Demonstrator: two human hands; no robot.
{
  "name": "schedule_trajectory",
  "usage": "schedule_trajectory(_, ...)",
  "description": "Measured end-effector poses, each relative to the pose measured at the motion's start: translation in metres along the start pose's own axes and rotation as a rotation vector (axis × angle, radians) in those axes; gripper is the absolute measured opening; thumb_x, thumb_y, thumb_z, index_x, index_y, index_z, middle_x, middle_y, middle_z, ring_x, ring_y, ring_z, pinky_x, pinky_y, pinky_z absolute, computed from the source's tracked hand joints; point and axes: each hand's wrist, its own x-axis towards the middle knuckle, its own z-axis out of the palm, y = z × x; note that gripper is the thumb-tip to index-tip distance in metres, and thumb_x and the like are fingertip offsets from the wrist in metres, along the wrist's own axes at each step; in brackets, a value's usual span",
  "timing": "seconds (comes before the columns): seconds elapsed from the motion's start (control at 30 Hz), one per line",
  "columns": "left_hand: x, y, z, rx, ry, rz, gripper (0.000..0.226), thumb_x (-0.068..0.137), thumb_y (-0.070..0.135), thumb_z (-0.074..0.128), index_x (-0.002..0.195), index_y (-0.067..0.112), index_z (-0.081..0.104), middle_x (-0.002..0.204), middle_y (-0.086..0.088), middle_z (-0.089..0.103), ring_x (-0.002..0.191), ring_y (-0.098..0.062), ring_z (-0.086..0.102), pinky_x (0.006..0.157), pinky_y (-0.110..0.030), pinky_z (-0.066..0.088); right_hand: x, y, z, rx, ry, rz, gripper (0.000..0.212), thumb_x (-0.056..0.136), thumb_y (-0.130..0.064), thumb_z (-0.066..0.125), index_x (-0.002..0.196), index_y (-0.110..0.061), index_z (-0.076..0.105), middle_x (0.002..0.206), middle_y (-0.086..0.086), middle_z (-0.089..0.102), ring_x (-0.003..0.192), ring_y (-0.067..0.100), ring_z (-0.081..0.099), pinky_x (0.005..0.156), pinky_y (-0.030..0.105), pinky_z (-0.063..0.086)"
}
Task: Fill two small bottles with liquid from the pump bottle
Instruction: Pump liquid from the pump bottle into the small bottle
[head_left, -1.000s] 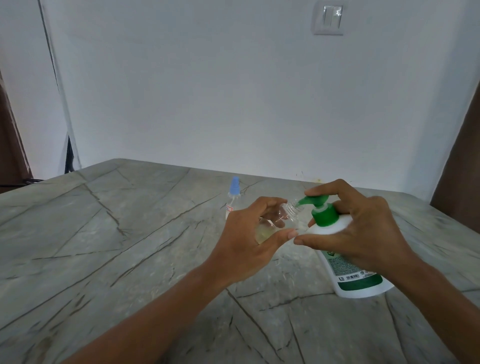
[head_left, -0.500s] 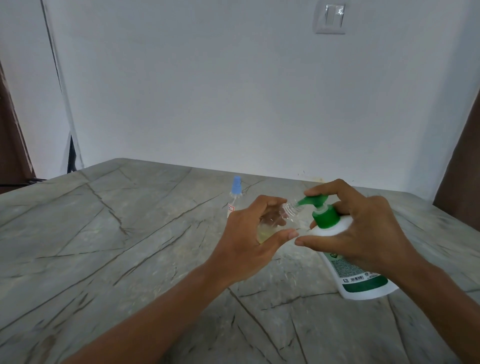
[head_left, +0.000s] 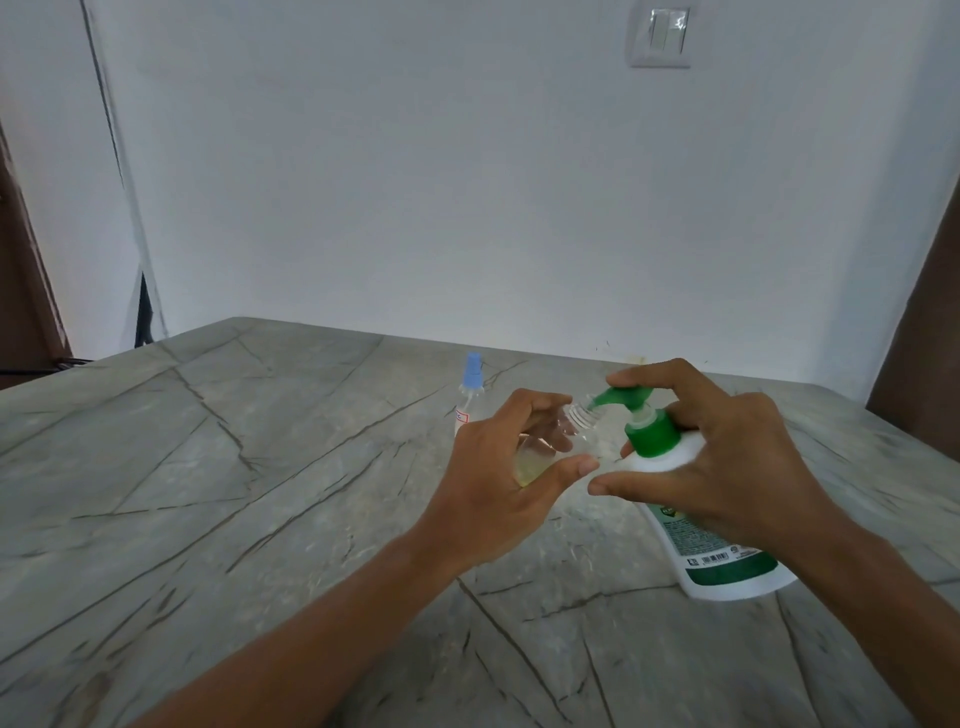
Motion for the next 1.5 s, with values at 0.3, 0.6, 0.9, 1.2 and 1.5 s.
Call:
schedule_trajectory(0.3,-0.0005,0.0016,0.0024,-0.002,-0.007,0.003,0.048,0.08,0.033,0.074,0.119,0.012,0.059,0.103,0.009,0.07,0.092,-0.001,0.066,0.078,-0.013,0.052,-0.0015,0.0013,-0.0009,-0.017,-0.014,0.021,0.077,0.052,-0.065,0.078,0.12,-0.05,0.047,0.085,-0.022,0.069,0.076,-0.009,0.065,0.06,0.001,0.045)
schedule_trajectory(0.6,-0.0004,0.0014,0.0028,-0.004,-0.002,-0.009,0.047,0.079,0.034,0.074,0.119,0.015,0.059,0.101,0.01,0.07,0.092,0.0,0.066,0.079,-0.014,0.052,-0.0006,0.0025,-0.0019,-0.012,-0.006,0.023,0.076,0.047,-0.061,0.083,0.114,-0.053,0.049,0.082,-0.024,0.068,0.074,-0.007,0.067,0.058,0.004,0.048)
schedule_trajectory(0.9,0.0005,0.0015,0.0024,0.004,-0.007,-0.004,0.048,0.079,0.033,0.075,0.12,0.015,0.058,0.103,0.009,0.07,0.093,0.0,0.066,0.08,-0.015,0.053,-0.0027,0.0,-0.0016,-0.053,-0.004,0.025,0.073,0.058,-0.068,0.076,0.122,-0.049,0.047,0.088,-0.018,0.071,0.076,-0.006,0.066,0.059,0.002,0.047)
schedule_trajectory(1.2,0.0031,0.0021,-0.0048,0.022,0.012,0.016,0.049,0.078,0.035,0.076,0.12,0.015,0.061,0.104,0.009,0.07,0.092,0.0,0.066,0.08,-0.015,0.053,-0.0028,0.0008,-0.0025,-0.074,-0.077,0.0,0.089,0.054,-0.072,0.073,0.13,-0.062,0.028,0.092,-0.04,0.055,0.085,-0.02,0.058,0.066,-0.005,0.039)
schedule_trajectory(1.5,0.0025,0.0023,-0.0044,0.036,0.008,0.023,0.047,0.077,0.033,0.077,0.118,0.015,0.061,0.101,0.009,0.071,0.09,-0.001,0.067,0.079,-0.017,0.054,-0.0033,0.0048,-0.0012,-0.043,-0.057,0.025,0.08,0.05,-0.069,0.075,0.119,-0.063,0.034,0.083,-0.029,0.065,0.086,-0.013,0.061,0.069,-0.003,0.041)
